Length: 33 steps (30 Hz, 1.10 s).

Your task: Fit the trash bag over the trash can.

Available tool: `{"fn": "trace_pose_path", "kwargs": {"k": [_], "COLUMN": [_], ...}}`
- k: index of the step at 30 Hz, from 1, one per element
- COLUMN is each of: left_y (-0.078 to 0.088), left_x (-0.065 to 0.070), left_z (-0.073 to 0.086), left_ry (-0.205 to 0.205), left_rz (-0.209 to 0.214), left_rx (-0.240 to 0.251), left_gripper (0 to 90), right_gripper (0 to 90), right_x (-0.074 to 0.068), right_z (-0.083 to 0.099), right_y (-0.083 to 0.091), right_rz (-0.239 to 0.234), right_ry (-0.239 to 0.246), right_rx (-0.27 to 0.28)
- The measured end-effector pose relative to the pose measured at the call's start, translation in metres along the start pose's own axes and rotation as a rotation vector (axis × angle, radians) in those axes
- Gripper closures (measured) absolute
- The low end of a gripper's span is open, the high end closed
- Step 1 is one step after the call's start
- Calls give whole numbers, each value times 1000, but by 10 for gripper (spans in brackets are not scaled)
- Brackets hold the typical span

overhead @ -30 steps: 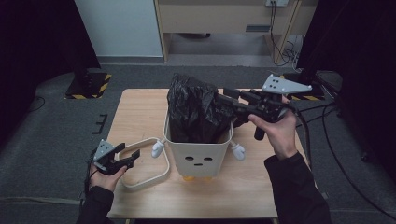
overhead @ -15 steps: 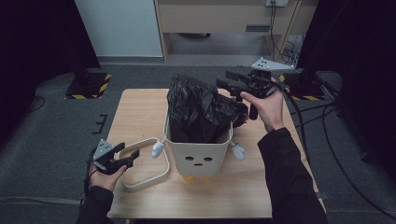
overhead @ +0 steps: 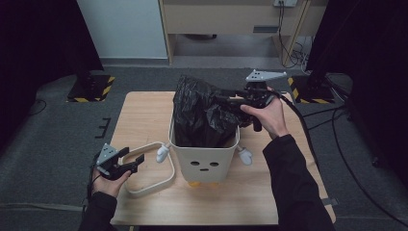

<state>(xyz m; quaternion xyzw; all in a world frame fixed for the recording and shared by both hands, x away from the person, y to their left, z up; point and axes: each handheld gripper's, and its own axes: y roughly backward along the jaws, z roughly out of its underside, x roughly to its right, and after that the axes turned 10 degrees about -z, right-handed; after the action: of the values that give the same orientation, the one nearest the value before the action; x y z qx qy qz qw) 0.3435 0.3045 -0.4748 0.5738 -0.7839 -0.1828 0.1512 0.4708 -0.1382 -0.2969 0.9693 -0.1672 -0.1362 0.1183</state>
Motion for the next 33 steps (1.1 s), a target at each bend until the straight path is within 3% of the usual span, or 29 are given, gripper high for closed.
{"fn": "trace_pose_path", "kwargs": {"k": [5, 10, 16, 17, 24, 27, 33], "left_y": [0, 0, 0, 0, -1, -1, 0], "left_x": [1, 0, 0, 0, 0, 1, 1], "left_z": [0, 0, 0, 0, 0, 0, 0], "left_ry": [-3, 1, -1, -2, -2, -5, -6], "left_rz": [2, 2, 2, 3, 1, 0, 1], "left_rx": [1, 1, -1, 0, -4, -4, -5], "left_gripper": [260, 260, 260, 260, 260, 260, 260], "right_gripper": [720, 777, 852, 898, 900, 898, 892], "right_x": [-3, -4, -7, -9, -32, -46, -68], "right_z": [1, 1, -2, -4, -12, -12, -5], "right_y": [0, 2, 12, 19, 32, 32, 22], "right_rz": [-37, -24, 0, -5, -61, -69, -97], "right_ry": [-11, 23, 65, 85, 191, 240, 268], "right_rx": [-27, -27, 29, 70, 88, 57, -2]}}
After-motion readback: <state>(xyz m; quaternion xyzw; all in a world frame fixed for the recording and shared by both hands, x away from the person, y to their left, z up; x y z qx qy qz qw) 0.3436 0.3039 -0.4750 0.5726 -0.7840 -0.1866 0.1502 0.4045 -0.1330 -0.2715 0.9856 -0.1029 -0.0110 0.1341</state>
